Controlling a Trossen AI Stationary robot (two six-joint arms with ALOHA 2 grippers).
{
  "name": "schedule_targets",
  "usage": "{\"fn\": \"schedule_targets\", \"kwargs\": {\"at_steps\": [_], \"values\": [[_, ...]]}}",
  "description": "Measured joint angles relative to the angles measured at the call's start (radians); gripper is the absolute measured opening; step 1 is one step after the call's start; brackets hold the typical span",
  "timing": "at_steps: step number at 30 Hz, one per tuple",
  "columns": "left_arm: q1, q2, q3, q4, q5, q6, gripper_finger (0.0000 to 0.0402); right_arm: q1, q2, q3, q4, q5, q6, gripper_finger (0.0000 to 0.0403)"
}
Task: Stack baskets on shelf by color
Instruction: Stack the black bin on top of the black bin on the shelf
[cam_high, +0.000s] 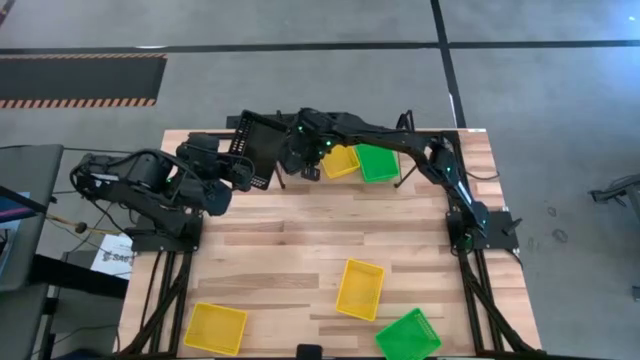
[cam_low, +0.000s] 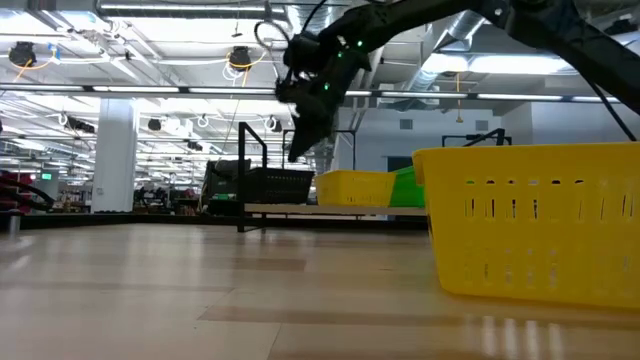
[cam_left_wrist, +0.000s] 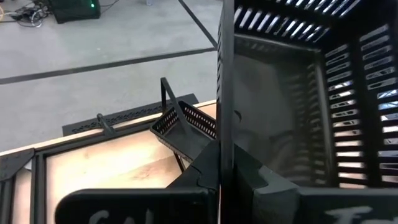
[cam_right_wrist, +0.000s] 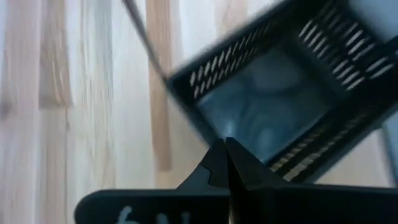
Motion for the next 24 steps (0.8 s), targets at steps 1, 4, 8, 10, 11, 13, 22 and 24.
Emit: {"fn": "schedule_targets", "kwargs": {"at_steps": [1,4,8,10,11,13,22,24], "values": [[0.0,0.0,0.0,0.0,0.0,0.0,0.0,0.0,-0.012,0.0,0.018,0.0,-0.003,0.0],[0.0,0.0,0.0,0.0,-0.004,0.0,0.0,-0.007,-0.034,0.001,0.048,0.001,-0.015,0.0],[0.0,0.0,0.0,0.0,-0.006,-0.005,0.0,-0.026,-0.027,0.001,0.047,0.002,-0.016,0.0],[0.0,0.0,0.0,0.0,-0.006,-0.005,0.0,-0.034,-0.016,0.001,0.048,0.003,-0.016,0.0],[0.0,0.0,0.0,0.0,-0.006,-0.008,0.0,-0.039,-0.012,-0.001,0.037,0.003,-0.016,0.0],[0.0,0.0,0.0,0.0,-0.006,-0.014,0.0,-0.046,-0.012,-0.016,0.055,0.003,-0.016,0.0],[0.0,0.0,0.0,0.0,-0.008,-0.016,0.0,-0.063,-0.012,-0.025,0.093,-0.005,-0.008,0.0],[0.0,0.0,0.0,0.0,-0.008,-0.018,0.0,-0.066,-0.012,-0.025,0.095,-0.006,-0.008,0.0]]}}
